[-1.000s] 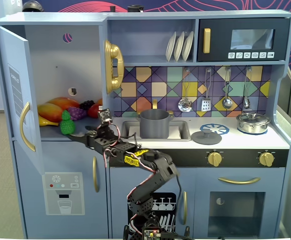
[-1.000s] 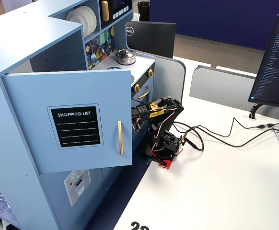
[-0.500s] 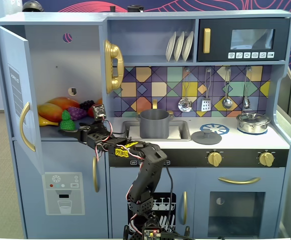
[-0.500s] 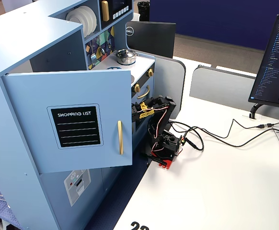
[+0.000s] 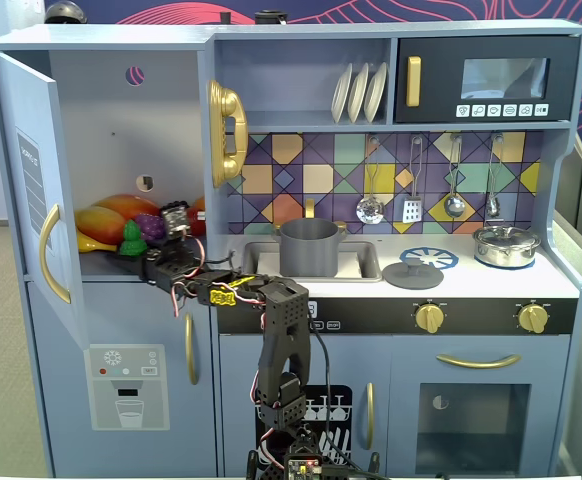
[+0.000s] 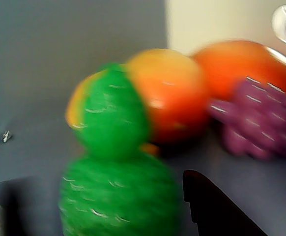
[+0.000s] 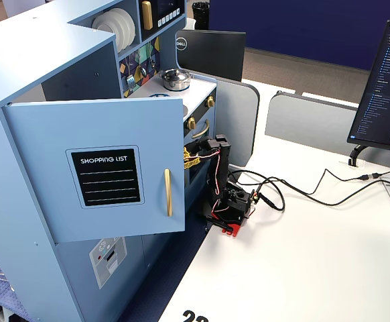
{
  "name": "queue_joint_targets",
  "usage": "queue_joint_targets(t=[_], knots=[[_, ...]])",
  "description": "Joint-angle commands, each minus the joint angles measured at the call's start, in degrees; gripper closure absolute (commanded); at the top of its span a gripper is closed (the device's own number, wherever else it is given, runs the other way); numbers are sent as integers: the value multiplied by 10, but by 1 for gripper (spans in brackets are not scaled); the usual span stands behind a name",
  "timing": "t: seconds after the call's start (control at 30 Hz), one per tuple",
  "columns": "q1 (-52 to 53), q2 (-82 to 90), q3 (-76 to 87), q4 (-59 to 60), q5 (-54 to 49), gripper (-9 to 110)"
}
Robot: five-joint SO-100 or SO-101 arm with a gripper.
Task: Pick up the green pineapple from the left cabinet and place it in the gray recipient
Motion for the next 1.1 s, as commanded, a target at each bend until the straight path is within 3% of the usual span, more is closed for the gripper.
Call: queue_joint_targets(t=[0.0, 0.17, 0.37, 0.57, 0.77, 0.9, 1.07], knots=[[-19, 8, -40, -27, -40, 101], [-37, 97, 27, -62, -78, 101], [-77, 344, 197, -54, -144, 101], [-52, 591, 326, -18, -198, 101], [91, 730, 356, 18, -203, 101], [212, 744, 316, 22, -155, 101], [386, 712, 221, 138, -55, 101]])
